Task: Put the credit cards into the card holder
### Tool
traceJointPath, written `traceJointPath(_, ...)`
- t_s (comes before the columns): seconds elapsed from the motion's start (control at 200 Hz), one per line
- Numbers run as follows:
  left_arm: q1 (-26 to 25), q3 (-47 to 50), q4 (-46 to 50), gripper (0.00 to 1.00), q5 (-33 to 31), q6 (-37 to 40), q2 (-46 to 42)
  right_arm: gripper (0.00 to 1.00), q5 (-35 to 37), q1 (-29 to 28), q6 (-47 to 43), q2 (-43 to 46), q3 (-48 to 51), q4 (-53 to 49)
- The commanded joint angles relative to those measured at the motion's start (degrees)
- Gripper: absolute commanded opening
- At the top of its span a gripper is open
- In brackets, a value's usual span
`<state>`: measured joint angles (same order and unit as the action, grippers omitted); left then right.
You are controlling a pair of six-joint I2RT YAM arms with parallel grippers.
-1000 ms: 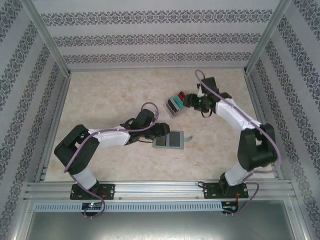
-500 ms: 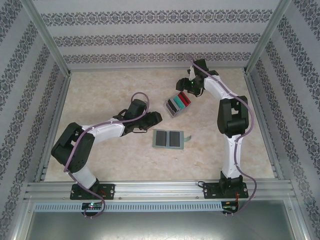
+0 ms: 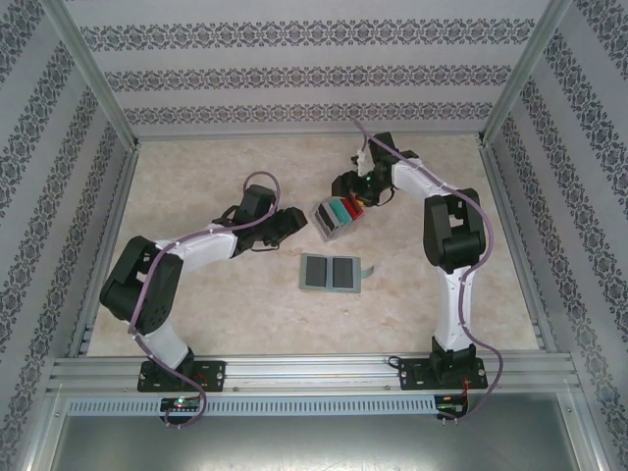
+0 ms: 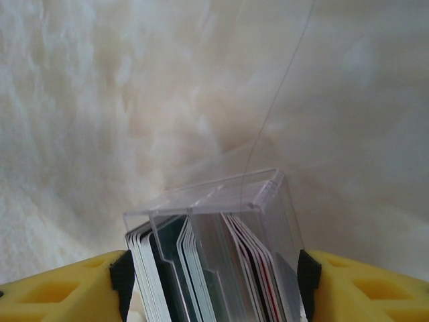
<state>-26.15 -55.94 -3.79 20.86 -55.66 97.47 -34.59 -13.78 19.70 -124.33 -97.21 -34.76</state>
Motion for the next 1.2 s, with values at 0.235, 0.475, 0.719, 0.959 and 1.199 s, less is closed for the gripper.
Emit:
traceJointPath(0.235, 1.4, -7.5, 0.2, 0.51, 2.0, -2.3, 10.2, 0.68, 12.7, -4.0, 1.3, 10.7, 6.4, -1.6)
traceJointPath(0.475, 1.2, -4.2, -0.7, 0.46, 0.0, -4.7, 8.2, 0.66, 22.7, -5.3, -3.0, 20.4, 9.0, -2.1)
traceJointPath(0.719, 1.2, -6.2, 0.6, 0.44, 1.5, -4.3, 11.0, 0.55, 25.9, -11.1, -6.2, 21.2, 8.1, -4.3)
traceJointPath(0.959, 1.1, -7.6, 3.1, 0.40, 0.7, -3.5, 13.2, 0.45, 30.1, -15.5, -8.3, 18.2, 7.4, -5.7)
traceJointPath(1.199, 1.1, -6.8, 3.6, 0.35, 0.2, -3.5, 14.4, 0.42, 35.8, -18.8, -10.6, 13.4, 4.0, -9.4)
